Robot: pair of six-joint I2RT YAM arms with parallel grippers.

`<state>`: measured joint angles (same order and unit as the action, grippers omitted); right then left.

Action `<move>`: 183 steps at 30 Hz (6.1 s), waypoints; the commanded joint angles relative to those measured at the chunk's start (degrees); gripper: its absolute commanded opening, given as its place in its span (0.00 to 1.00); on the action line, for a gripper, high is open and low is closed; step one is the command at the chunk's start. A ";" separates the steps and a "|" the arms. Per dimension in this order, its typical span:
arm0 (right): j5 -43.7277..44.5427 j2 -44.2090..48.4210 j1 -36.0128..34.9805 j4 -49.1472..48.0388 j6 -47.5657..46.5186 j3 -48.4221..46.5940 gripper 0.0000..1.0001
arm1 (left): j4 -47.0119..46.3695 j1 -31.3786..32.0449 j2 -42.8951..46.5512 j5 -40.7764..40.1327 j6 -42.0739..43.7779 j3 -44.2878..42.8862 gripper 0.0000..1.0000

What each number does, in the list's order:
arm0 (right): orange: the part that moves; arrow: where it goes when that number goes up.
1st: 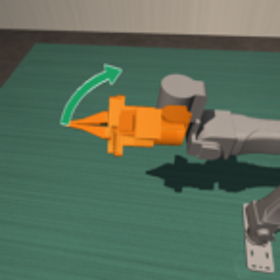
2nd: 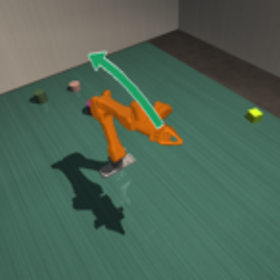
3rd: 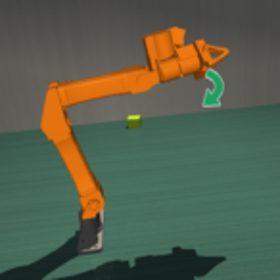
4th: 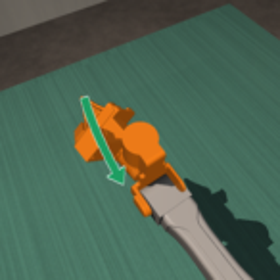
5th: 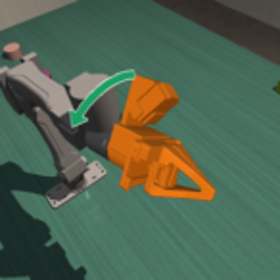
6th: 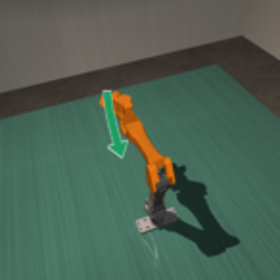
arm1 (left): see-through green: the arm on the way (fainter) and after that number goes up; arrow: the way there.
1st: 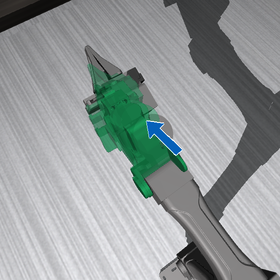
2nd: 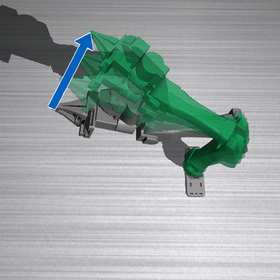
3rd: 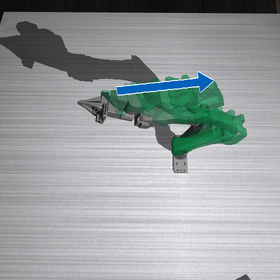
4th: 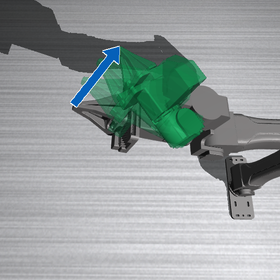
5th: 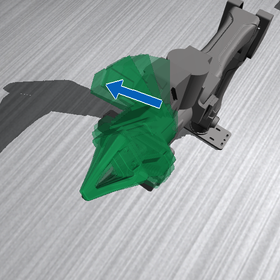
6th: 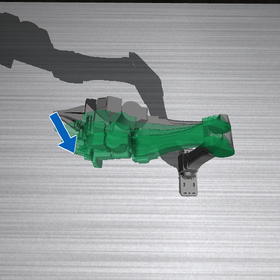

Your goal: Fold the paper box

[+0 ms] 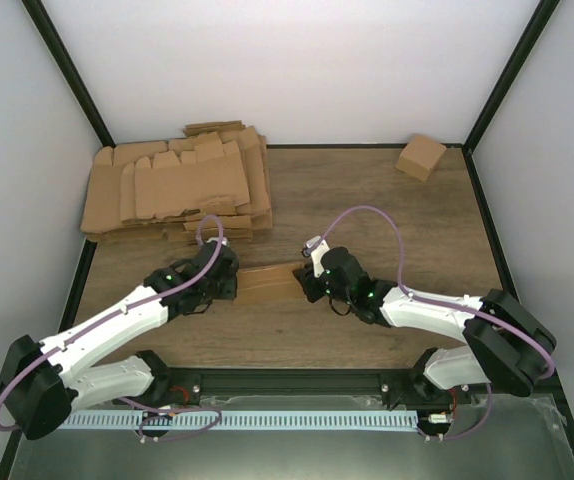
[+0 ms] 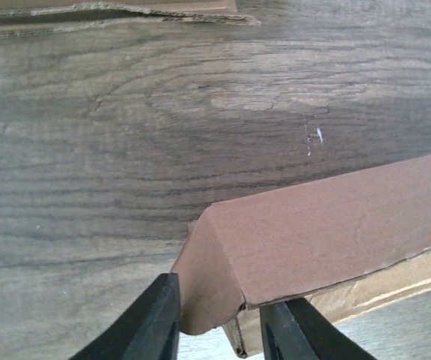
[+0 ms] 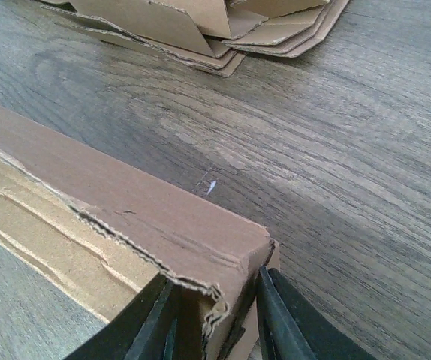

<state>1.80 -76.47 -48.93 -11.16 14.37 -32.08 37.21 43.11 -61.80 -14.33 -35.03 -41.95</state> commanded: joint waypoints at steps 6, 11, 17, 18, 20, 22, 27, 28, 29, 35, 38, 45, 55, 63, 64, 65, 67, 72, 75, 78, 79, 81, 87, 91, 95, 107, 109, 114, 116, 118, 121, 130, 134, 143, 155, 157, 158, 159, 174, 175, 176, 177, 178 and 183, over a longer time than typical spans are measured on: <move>-0.82 -1.00 -0.38 1.71 -0.68 -1.53 0.30 | 3.23 -0.02 -3.00 -0.43 0.01 -3.29 0.10; -1.83 -2.27 -0.34 2.16 -1.41 -2.18 0.32 | 7.12 -0.01 -6.67 2.08 -1.27 -6.82 0.04; -4.10 -3.21 -0.34 1.18 -0.94 -2.38 0.47 | 12.33 -0.02 -10.20 5.97 -3.76 -12.08 0.04; -4.87 -3.12 -0.36 0.80 -0.37 -2.37 0.48 | 12.34 -0.04 -10.12 6.58 -4.20 -12.28 0.04; -6.60 -3.05 -0.36 -0.04 1.09 -2.31 0.54 | 12.08 0.04 -9.94 7.46 -4.69 -12.51 0.04; -8.08 -2.91 -0.32 -0.72 2.62 -2.31 0.64 | 11.75 -0.05 -10.04 8.46 -6.19 -12.67 0.04; -8.44 -2.99 -0.45 -1.90 2.86 -1.47 0.78 | 11.61 -0.11 -11.08 12.14 -6.84 -14.14 0.04; -8.15 -3.22 -0.47 -1.87 2.24 -1.36 0.77 | 12.21 -0.32 -11.37 12.61 -6.65 -14.91 0.04; -7.80 -3.48 -0.43 -1.71 1.50 -1.20 0.76 | 12.80 -0.60 -11.81 13.05 -6.52 -15.65 0.04; -6.81 -3.86 -0.44 -1.79 -1.26 0.09 0.69 | 14.14 -2.86 -12.60 17.45 -5.67 -17.44 0.04; -7.12 -4.08 -0.44 -2.11 -2.11 0.33 0.65 | 14.19 -3.71 -12.56 19.13 -5.54 -17.63 0.04; -6.66 -4.49 -0.47 -1.98 -3.41 0.30 0.62 | 14.14 -6.34 -12.76 23.52 -5.23 -17.99 0.04; -6.12 -4.82 -0.47 -1.80 -4.36 -0.19 0.62 | 15.87 -9.45 -14.27 29.54 -2.09 -19.66 0.04; -6.24 -4.90 -0.47 -1.76 -4.28 -0.36 0.60 | 14.92 -9.72 -14.01 31.93 -3.00 -17.49 0.04; -6.12 -4.85 -0.48 -1.77 -4.29 -0.39 0.60 | 15.23 -9.71 -13.97 31.51 -3.09 -17.24 0.04; -6.04 -4.82 -0.47 -1.76 -4.30 -0.34 0.60 | 15.90 -9.71 -13.84 30.44 -2.96 -17.12 0.04; -5.94 -4.66 -0.51 -1.76 -4.29 -0.40 0.60 | 17.32 -9.71 -13.67 27.97 -2.62 -16.96 0.04; -5.60 -4.92 -0.47 -1.25 -4.05 -0.95 0.60 | 18.76 -9.71 -12.30 26.83 -2.46 -15.30 0.04; -5.33 -5.22 -0.47 -1.03 -3.86 -1.30 0.60 | 18.93 -9.63 -12.01 26.76 -2.30 -13.99 0.04; -5.32 -5.44 -0.47 -0.80 -3.84 -1.74 0.59 | 19.11 -9.65 -12.00 26.25 -2.14 -13.33 0.04; -5.36 -5.40 -0.47 -0.82 -3.86 -1.71 0.59 | 18.49 -9.63 -11.78 26.64 -2.34 -12.88 0.04; -5.49 -5.36 -0.47 -0.88 -3.80 -1.75 0.59 | 17.04 -9.58 -11.37 27.37 -3.10 -11.66 0.04; -6.06 -4.67 -0.47 -0.60 -3.67 -2.11 0.60 | 14.83 -8.98 -9.57 25.05 -4.70 -8.72 0.04; -6.11 -4.25 -0.52 0.12 -3.39 -2.70 0.60 | 12.94 -8.18 -8.77 25.09 -6.72 -6.79 0.04; -5.93 -3.81 -0.47 0.54 -3.25 -3.11 0.60 | 14.15 -5.83 -10.29 21.85 -7.36 -7.18 0.04; -8.44 4.23 -0.26 7.45 -2.40 -4.67 0.75 | 11.18 -1.05 -10.08 16.35 -10.85 -5.76 0.04; -9.93 6.28 0.73 9.20 -1.69 -5.08 0.78 | 10.18 -0.51 -9.74 15.99 -11.42 -5.23 0.04; -18.63 10.96 7.07 10.80 2.09 -5.38 0.80 | 9.19 0.30 -8.97 14.83 -11.72 -5.03 0.04; -22.04 11.89 9.51 10.94 3.79 -5.98 0.79 | 8.79 0.48 -8.34 14.68 -11.86 -5.09 0.04; -22.90 12.00 10.88 11.59 5.10 -7.30 0.78 | 8.63 0.74 -7.80 14.53 -11.95 -5.03 0.05; -21.04 10.18 11.75 13.46 6.36 -9.92 0.74 | 8.49 0.80 -7.49 15.12 -11.76 -5.21 0.10; -22.71 3.99 14.63 14.20 9.08 -13.24 0.51 | 8.75 0.89 -5.27 19.42 -11.36 -8.10 0.55; -22.48 3.75 14.92 13.99 9.20 -12.28 0.49 | 7.41 0.09 -2.11 22.41 -12.52 -8.86 0.62; -20.41 4.35 15.52 15.44 9.52 -11.56 0.38 | -5.96 -10.75 6.42 35.75 -15.21 0.27 0.67; -19.06 5.06 15.64 15.72 9.41 -8.39 0.27 | -12.57 -13.54 6.71 40.57 -17.59 6.05 0.29; -19.25 4.99 15.63 15.89 9.32 -8.04 0.25 | -13.14 -13.55 6.17 41.03 -17.56 6.57 0.28; -19.29 4.99 15.63 15.79 9.30 -7.82 0.24 | -13.41 -13.58 5.97 41.38 -17.52 6.77 0.28; -19.29 4.99 15.66 15.59 9.32 -7.51 0.24 | -13.55 -13.58 5.77 41.55 -17.50 6.94 0.28; -19.69 5.12 15.62 13.36 9.36 -2.34 0.22 | -11.73 -13.53 2.46 43.42 -14.72 9.39 0.20; -19.77 5.00 15.63 13.03 9.36 -1.89 0.21 | -11.65 -13.60 2.21 43.45 -14.50 9.64 0.20; -19.77 4.96 15.62 12.63 9.44 -1.30 0.21 | -11.60 -13.58 2.02 43.50 -14.18 9.92 0.20; -19.70 4.83 15.67 12.27 9.48 -0.76 0.20 | -11.57 -13.57 1.84 43.51 -13.97 10.29 0.20; -19.73 4.76 15.63 11.91 9.45 -0.28 0.20 | -11.63 -13.57 1.65 43.48 -13.79 10.64 0.20; -19.90 3.67 15.62 10.12 9.21 1.58 0.19 | -13.46 -13.50 0.44 44.38 -13.71 12.57 0.18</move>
<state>-18.35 -71.83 -33.58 -1.89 23.66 -32.49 23.22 29.85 -60.07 29.80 -49.95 -31.77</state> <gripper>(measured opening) 0.191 0.188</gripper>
